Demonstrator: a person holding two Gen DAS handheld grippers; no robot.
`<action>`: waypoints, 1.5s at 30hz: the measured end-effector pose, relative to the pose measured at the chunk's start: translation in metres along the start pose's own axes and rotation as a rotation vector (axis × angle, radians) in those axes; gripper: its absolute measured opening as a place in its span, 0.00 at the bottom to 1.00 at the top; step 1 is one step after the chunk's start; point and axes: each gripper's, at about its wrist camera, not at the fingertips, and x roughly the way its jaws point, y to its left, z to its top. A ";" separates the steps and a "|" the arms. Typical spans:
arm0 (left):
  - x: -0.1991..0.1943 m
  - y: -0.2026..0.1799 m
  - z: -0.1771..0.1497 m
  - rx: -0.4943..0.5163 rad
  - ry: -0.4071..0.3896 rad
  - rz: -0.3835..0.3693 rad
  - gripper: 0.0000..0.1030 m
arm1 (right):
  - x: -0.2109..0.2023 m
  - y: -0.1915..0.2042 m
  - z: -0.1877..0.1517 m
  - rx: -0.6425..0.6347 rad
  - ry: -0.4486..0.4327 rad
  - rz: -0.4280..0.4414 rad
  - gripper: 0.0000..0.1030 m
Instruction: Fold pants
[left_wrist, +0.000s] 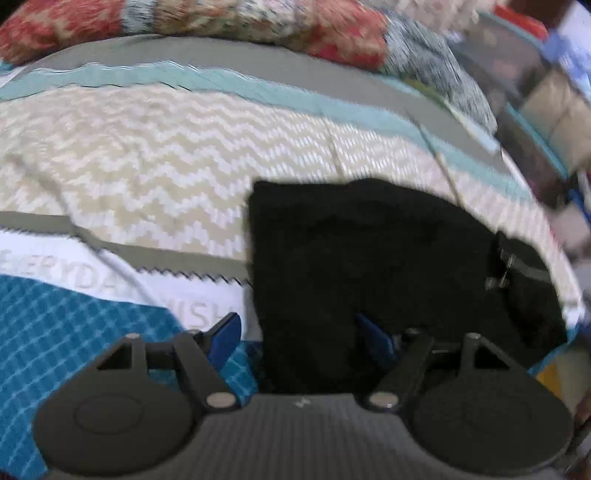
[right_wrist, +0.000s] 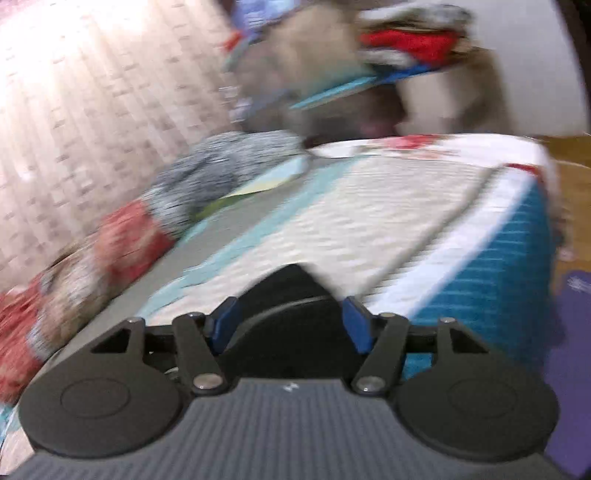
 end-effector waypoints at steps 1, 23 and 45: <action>-0.007 0.000 0.004 -0.012 -0.014 0.005 0.69 | 0.004 -0.006 0.000 0.016 0.003 -0.009 0.63; 0.028 -0.228 0.068 0.390 0.044 -0.226 1.00 | -0.022 0.136 -0.061 -0.621 0.062 0.210 0.19; 0.040 -0.183 0.102 0.258 0.166 -0.325 0.20 | -0.041 0.166 -0.103 -0.985 -0.039 0.222 0.26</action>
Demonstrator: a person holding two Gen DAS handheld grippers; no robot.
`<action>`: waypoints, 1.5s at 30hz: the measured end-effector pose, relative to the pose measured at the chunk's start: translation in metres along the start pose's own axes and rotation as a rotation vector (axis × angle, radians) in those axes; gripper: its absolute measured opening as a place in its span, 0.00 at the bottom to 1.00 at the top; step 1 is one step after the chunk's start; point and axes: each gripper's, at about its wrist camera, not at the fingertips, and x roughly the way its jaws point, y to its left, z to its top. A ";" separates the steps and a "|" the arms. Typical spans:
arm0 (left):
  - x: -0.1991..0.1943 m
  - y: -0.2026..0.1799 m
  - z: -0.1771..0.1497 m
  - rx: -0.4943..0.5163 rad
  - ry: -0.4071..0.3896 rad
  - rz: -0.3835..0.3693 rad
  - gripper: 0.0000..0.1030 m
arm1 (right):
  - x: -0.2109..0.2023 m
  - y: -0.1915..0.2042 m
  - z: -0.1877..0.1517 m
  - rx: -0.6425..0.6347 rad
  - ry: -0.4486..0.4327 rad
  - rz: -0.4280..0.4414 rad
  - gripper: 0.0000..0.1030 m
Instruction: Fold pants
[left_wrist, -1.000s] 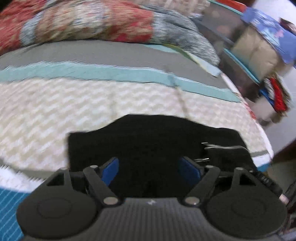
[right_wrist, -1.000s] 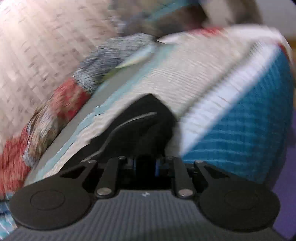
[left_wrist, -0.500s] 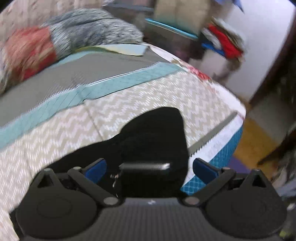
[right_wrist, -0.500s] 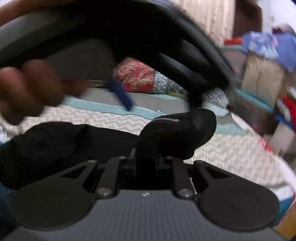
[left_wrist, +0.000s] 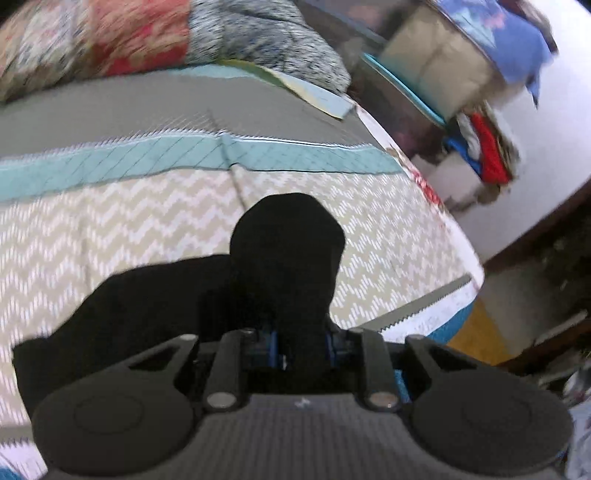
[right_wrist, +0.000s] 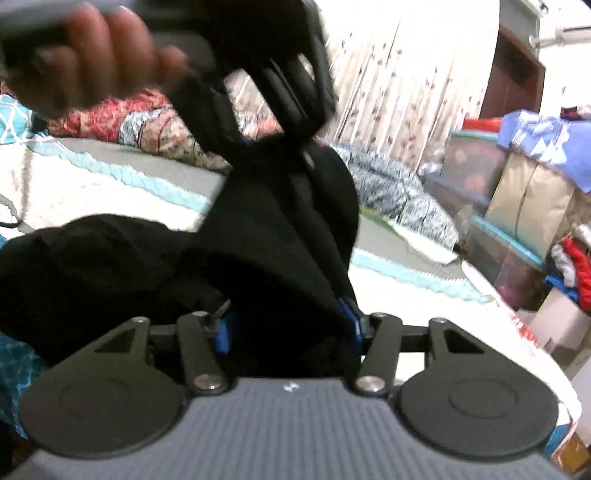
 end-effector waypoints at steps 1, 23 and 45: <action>-0.006 0.008 -0.002 -0.029 -0.008 -0.012 0.20 | 0.002 0.002 0.005 0.015 0.009 0.016 0.23; -0.061 0.191 -0.116 -0.442 -0.126 0.132 0.60 | -0.017 0.108 0.034 -0.289 0.005 0.395 0.45; -0.054 0.166 -0.141 -0.353 -0.126 0.239 0.80 | 0.036 0.084 0.040 0.378 0.322 0.719 0.16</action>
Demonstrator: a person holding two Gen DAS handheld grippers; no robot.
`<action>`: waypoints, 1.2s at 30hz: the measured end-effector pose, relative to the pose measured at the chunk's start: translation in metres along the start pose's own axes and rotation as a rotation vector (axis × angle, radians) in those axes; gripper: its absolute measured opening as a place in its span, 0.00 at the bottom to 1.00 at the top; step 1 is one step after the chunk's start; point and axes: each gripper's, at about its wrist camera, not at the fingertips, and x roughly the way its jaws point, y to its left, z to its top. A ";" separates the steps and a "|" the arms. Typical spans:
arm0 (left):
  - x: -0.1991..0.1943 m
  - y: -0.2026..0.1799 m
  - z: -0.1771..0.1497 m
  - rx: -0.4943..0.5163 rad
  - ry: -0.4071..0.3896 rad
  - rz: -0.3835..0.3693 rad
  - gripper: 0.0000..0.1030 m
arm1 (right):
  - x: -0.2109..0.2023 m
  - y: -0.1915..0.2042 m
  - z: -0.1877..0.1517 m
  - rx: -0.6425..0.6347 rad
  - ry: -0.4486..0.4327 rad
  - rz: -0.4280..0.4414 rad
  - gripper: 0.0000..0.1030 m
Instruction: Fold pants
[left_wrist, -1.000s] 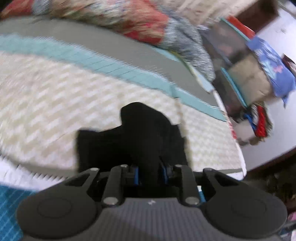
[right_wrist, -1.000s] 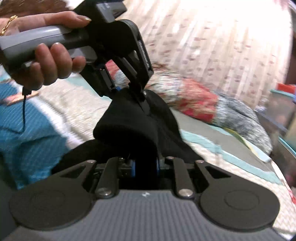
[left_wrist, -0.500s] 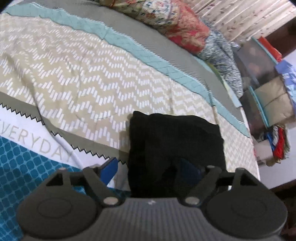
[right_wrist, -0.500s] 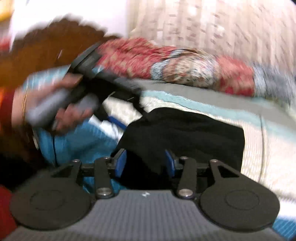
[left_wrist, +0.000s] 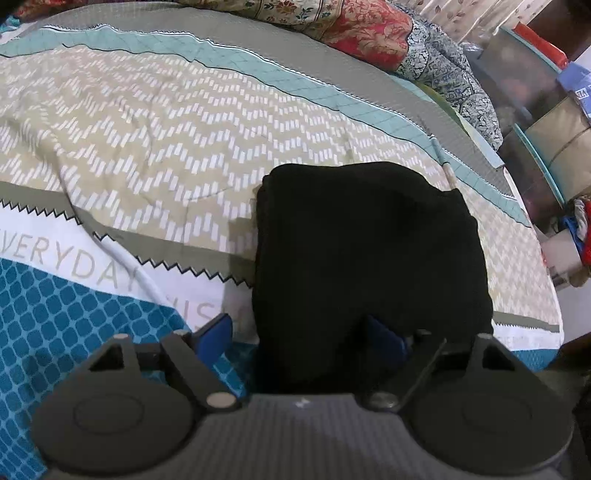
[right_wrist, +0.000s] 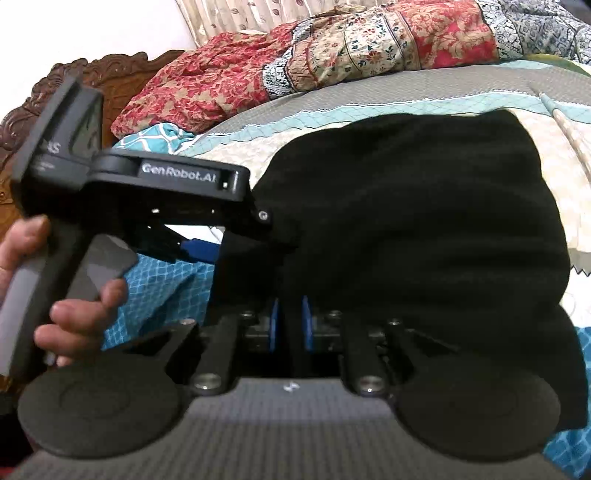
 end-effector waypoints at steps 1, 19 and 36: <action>-0.001 0.000 0.000 -0.002 0.000 -0.004 0.80 | -0.004 -0.001 0.001 0.008 0.000 0.011 0.16; -0.007 -0.061 -0.032 0.250 -0.033 0.232 0.94 | -0.054 -0.073 -0.015 0.293 -0.088 -0.166 0.42; 0.007 -0.052 -0.038 0.216 -0.023 0.236 1.00 | -0.052 -0.078 -0.028 0.351 -0.111 -0.169 0.43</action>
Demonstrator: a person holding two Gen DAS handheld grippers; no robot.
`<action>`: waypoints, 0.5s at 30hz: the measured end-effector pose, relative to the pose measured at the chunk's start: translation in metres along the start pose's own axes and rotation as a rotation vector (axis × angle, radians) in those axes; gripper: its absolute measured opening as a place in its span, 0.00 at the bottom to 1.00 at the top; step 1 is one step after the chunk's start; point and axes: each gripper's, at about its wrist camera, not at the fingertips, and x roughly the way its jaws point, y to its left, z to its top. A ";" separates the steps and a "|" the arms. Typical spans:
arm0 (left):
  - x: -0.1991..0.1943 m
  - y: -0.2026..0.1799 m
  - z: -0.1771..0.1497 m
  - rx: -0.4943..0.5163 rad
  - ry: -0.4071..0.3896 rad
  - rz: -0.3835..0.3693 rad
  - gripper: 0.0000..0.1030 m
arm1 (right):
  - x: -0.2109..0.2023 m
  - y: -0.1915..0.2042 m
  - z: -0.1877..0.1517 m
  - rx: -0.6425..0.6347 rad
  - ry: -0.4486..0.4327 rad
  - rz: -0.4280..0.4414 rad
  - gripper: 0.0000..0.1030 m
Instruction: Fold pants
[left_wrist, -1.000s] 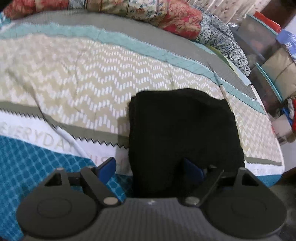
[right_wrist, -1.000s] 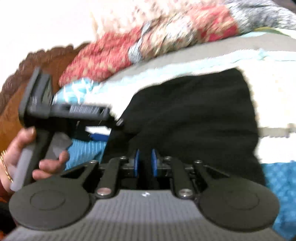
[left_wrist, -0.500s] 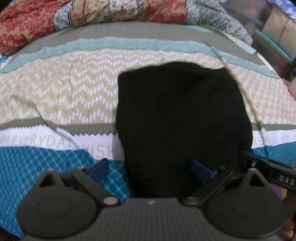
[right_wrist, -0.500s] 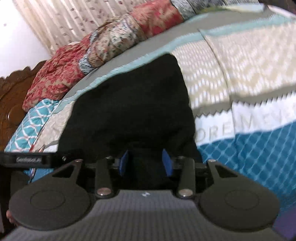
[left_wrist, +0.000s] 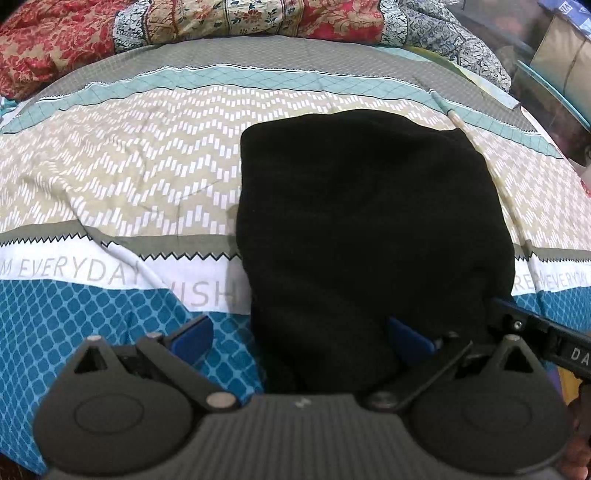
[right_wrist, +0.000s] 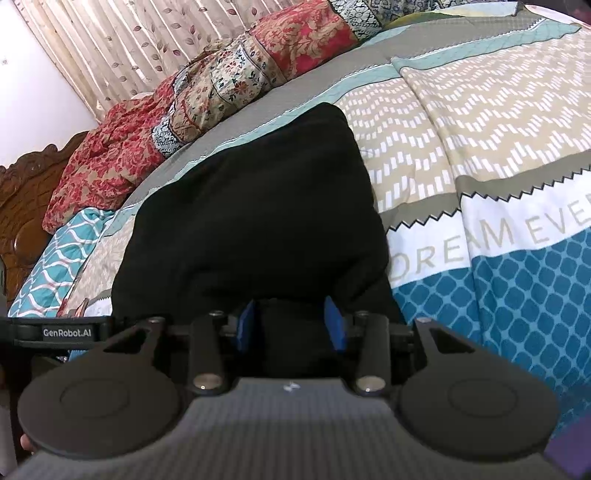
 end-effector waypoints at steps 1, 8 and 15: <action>0.000 0.001 0.000 -0.003 0.000 -0.003 1.00 | 0.000 0.000 -0.001 0.002 -0.004 -0.003 0.43; 0.009 0.018 -0.003 -0.073 0.026 -0.073 1.00 | -0.002 0.004 -0.010 0.012 -0.052 -0.024 0.44; 0.014 0.029 -0.010 -0.083 0.014 -0.123 1.00 | -0.004 0.006 -0.022 -0.032 -0.134 -0.032 0.45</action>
